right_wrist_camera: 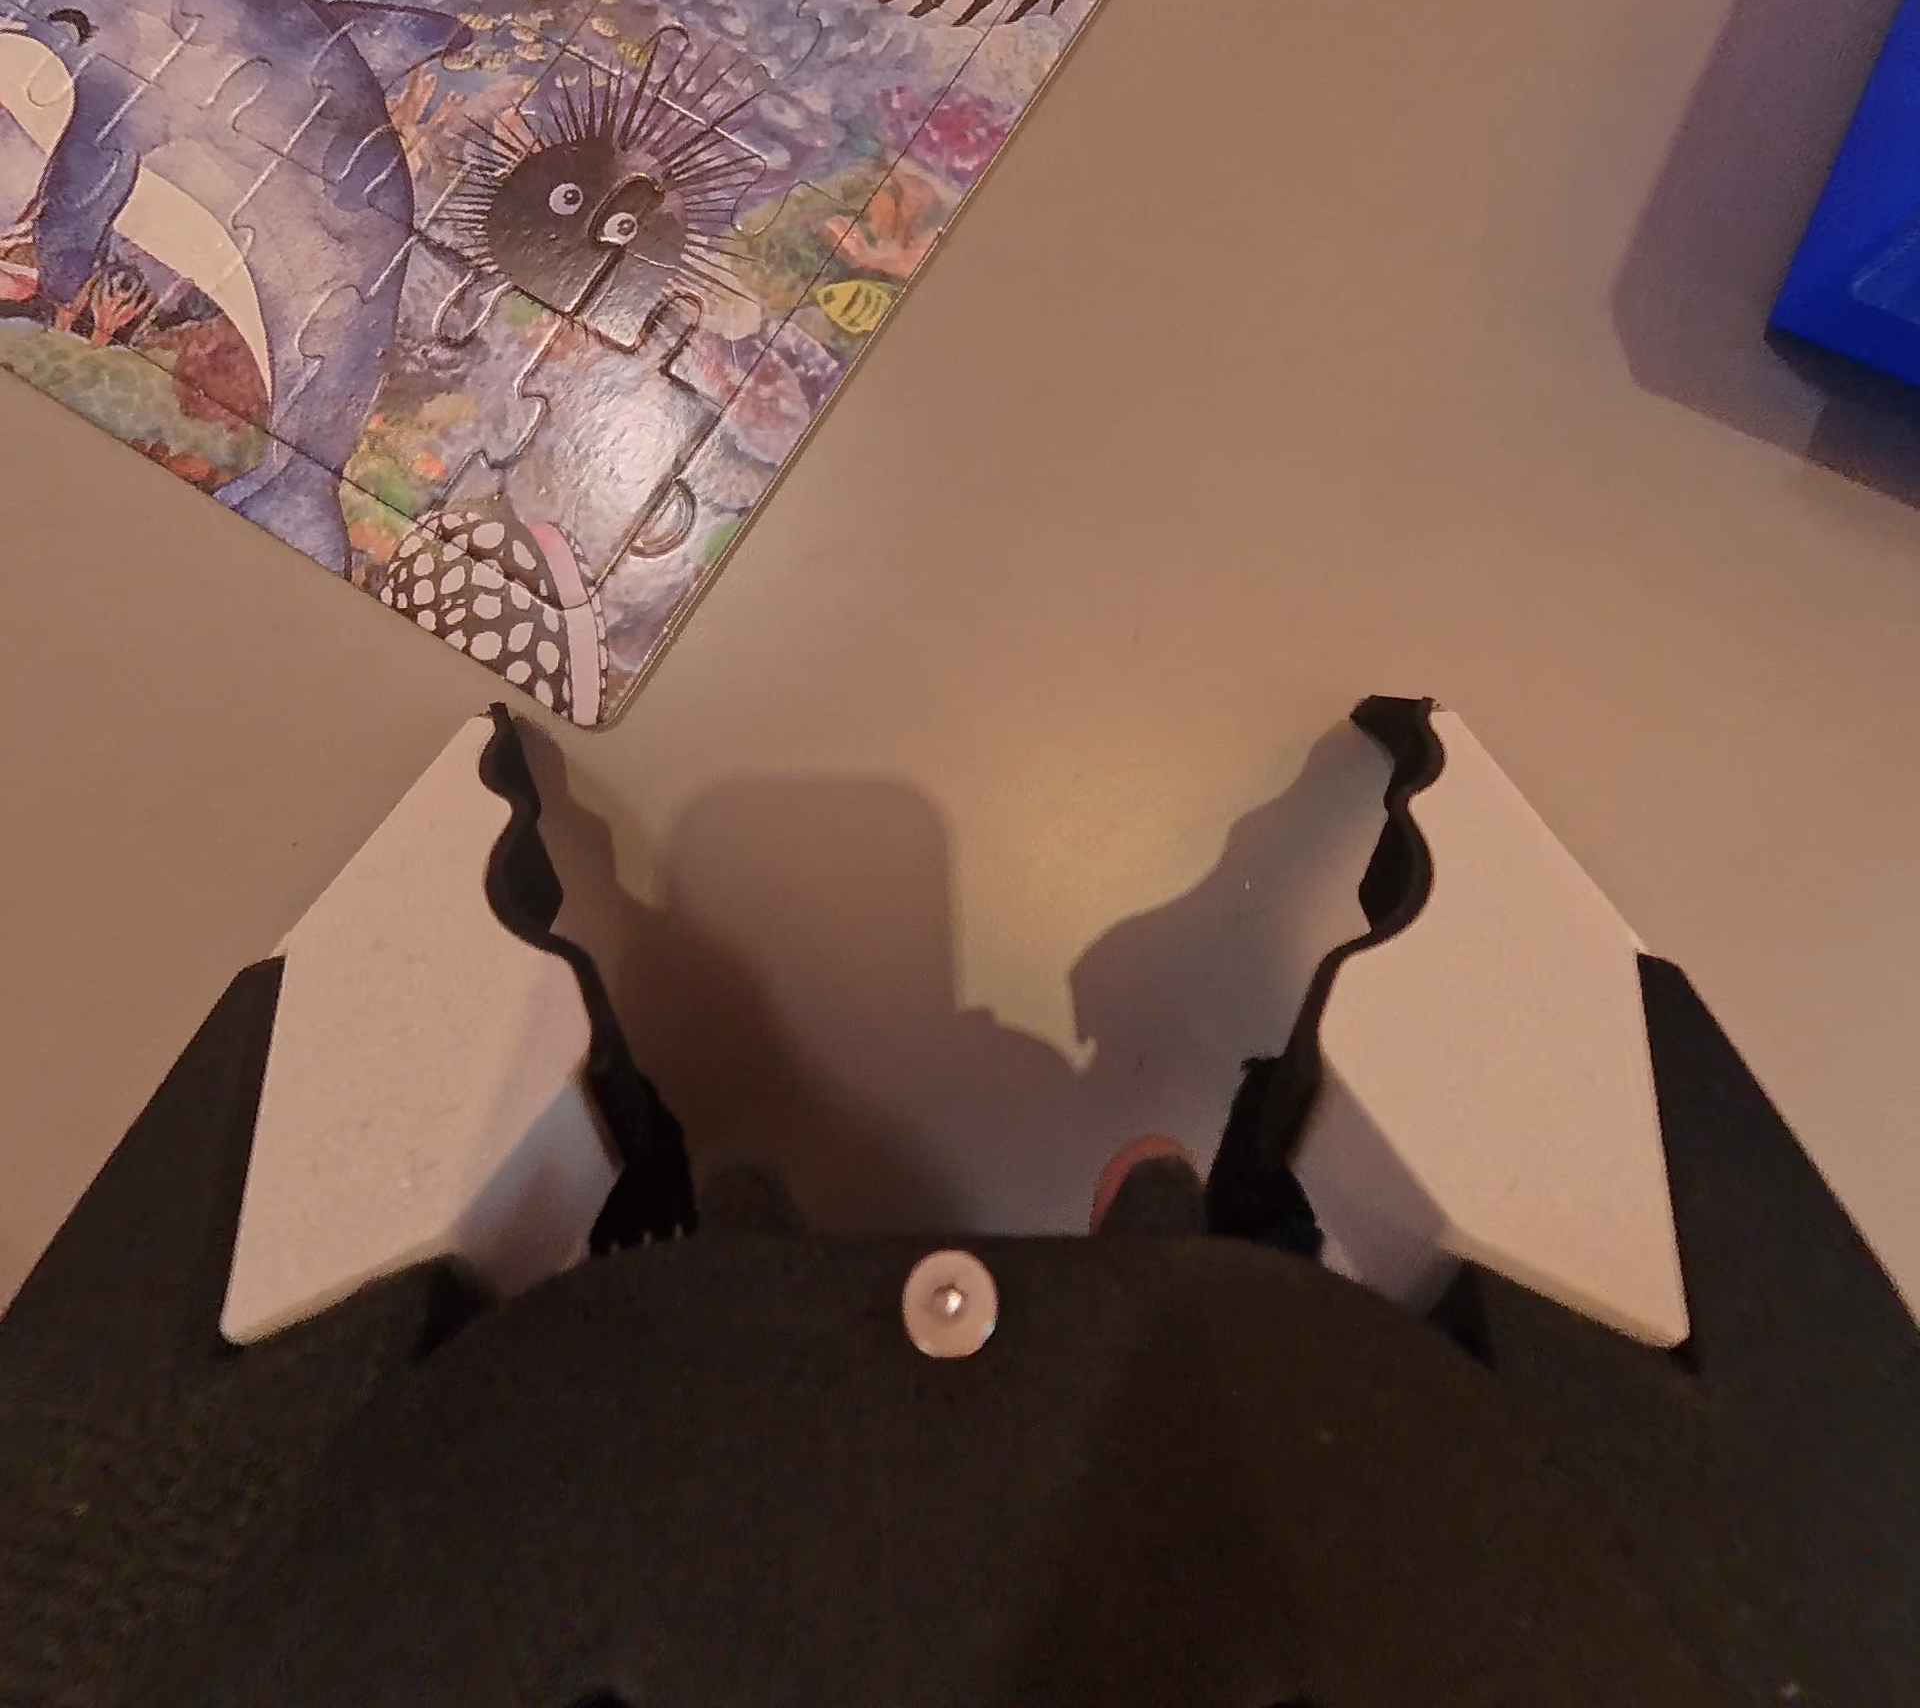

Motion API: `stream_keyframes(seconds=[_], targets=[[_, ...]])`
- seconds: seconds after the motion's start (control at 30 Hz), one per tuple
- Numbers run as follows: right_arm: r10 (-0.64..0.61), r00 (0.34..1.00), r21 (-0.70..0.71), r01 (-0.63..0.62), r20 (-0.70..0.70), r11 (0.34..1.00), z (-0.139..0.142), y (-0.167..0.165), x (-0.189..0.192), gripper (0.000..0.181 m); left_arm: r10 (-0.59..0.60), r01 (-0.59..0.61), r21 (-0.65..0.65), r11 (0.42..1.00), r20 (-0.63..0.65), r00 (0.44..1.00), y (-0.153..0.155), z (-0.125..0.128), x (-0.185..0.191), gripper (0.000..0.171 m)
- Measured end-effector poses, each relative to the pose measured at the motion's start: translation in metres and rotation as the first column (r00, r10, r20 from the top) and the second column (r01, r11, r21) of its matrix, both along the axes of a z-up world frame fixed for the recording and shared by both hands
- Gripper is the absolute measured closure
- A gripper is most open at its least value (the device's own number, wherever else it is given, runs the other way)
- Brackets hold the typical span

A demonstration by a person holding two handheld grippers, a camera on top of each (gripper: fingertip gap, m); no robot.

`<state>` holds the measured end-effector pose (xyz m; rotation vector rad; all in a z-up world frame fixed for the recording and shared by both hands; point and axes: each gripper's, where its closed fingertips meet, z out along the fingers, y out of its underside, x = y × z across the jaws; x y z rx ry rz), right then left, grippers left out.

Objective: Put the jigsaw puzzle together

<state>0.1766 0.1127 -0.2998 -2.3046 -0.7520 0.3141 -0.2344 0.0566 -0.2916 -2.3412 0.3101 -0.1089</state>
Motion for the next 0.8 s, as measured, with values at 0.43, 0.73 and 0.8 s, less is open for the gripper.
stream_keyframes(seconds=[0.43,0.73,0.8], targets=[[-0.002,1.0,0.002,0.002,0.0,1.0,0.0,-0.002,0.0,0.026,0.142,-0.14,0.027,0.99,-0.06,0.988,-0.001,-0.002,-0.028,0.013],[-0.003,1.0,0.002,0.003,0.0,1.0,0.0,-0.002,0.0,0.026,0.255,-0.255,-0.025,0.966,-0.005,0.967,-0.015,-0.007,-0.034,0.014],[-0.003,1.0,0.002,0.003,0.0,1.0,0.0,-0.002,0.0,0.026,0.253,-0.253,-0.025,0.967,-0.005,0.968,-0.015,-0.007,-0.034,0.014]])
